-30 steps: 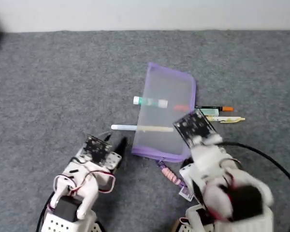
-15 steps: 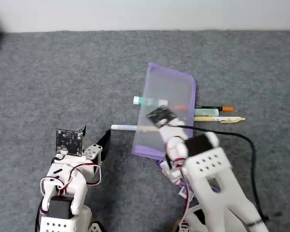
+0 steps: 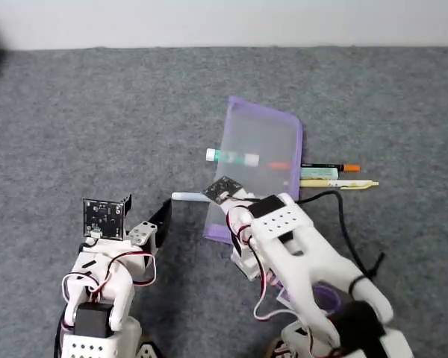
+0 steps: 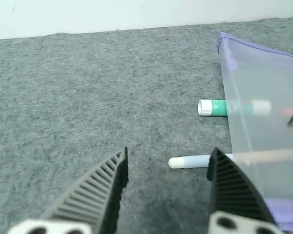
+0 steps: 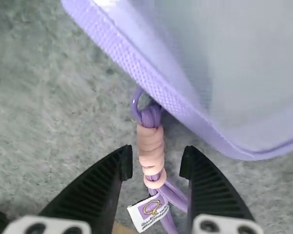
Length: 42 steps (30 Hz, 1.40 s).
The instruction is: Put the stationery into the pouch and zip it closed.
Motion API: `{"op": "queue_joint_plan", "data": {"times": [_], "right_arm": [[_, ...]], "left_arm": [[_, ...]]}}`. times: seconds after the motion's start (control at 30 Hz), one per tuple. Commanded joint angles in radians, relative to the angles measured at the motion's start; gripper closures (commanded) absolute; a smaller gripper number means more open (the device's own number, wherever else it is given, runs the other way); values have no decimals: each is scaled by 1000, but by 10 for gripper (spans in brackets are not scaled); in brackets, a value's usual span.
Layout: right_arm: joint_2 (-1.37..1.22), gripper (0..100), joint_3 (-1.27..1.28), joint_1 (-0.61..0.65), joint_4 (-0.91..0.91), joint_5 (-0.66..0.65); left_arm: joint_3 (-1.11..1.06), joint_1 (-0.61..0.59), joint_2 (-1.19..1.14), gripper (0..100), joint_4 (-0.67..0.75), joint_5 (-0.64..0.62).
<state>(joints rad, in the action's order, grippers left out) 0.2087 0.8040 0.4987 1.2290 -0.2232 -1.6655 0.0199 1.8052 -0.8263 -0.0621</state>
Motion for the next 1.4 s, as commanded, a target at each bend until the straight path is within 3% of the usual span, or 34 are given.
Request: {"op": "queue_joint_plan", "data": {"times": [0.0,0.23,0.4,0.43,0.67,0.97,1.17,1.37], "right_arm": [[-44,832,-5,2,-31,11],[-179,835,-2,2,-97,6],[-163,998,-38,4,-93,8],[-143,977,-44,2,-74,5],[143,991,-103,2,111,3],[624,991,-273,4,271,0],[769,991,-345,10,372,-92],[848,991,-347,122,455,-89]], "left_arm": [[61,-6,14,739,2,-14],[62,-6,14,739,2,-14],[64,-6,14,739,-2,-15],[64,-6,14,739,-3,-15],[128,2,14,739,-20,-9],[229,6,14,715,-190,-8],[232,127,12,675,-173,-8],[225,213,12,676,-138,-8]]}}
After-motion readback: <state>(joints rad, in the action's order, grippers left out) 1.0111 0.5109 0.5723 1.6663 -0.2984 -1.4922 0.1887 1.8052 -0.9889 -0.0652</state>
